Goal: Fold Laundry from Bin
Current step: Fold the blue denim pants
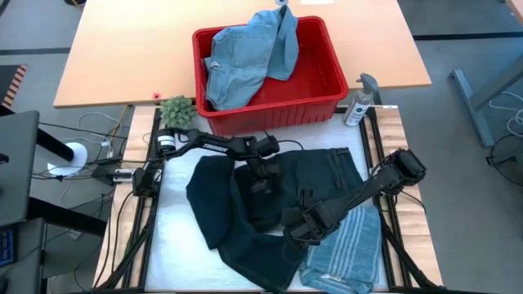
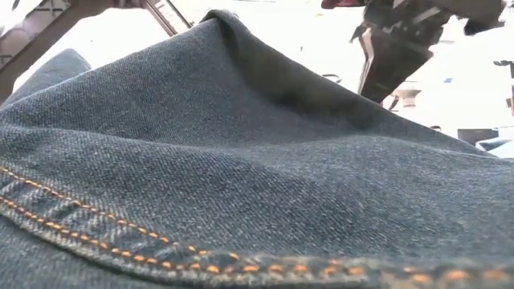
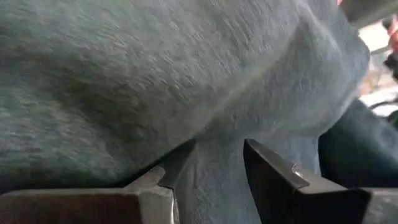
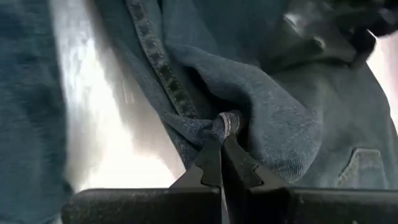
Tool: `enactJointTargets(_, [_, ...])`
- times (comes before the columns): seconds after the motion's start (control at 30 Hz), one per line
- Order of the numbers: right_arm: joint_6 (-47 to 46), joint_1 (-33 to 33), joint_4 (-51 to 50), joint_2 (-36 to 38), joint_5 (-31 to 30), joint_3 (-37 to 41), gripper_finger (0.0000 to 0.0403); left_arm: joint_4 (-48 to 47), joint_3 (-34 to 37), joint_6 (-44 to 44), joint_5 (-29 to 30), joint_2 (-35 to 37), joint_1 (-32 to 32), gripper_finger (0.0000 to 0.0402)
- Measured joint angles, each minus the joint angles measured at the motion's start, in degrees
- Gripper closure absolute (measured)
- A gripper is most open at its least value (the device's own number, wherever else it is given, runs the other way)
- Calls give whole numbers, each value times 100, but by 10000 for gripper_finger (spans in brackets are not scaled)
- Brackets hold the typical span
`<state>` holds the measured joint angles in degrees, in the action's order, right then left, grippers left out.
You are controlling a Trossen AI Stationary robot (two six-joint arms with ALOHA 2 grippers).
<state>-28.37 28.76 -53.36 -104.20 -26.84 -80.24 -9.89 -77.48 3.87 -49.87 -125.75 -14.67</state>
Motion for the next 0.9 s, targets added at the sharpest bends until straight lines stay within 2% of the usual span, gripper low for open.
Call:
enactJointTargets(0.17, [-277,161,50,0,238,-29,382,19,8,-126,296,-22,5,276])
enactJointTargets(0.4, [-468,616,75,0,847,13,382,126,16,-42,315,-18,-162,276])
enactJointTargets(0.5, [-544,807,-60,2,911,132,380,122,18,-35,295,-18,-186,276])
enactJointTargets(0.67, [-659,921,68,-2,1384,545,370,90,18,3,-35,-21,-225,276])
enactJointTargets(0.77, [-1144,907,159,-3,1230,636,367,28,-29,193,-425,-4,-270,276])
enactJointTargets(0.9, [-1217,699,46,116,1163,405,355,-475,-294,304,-810,9,-350,276])
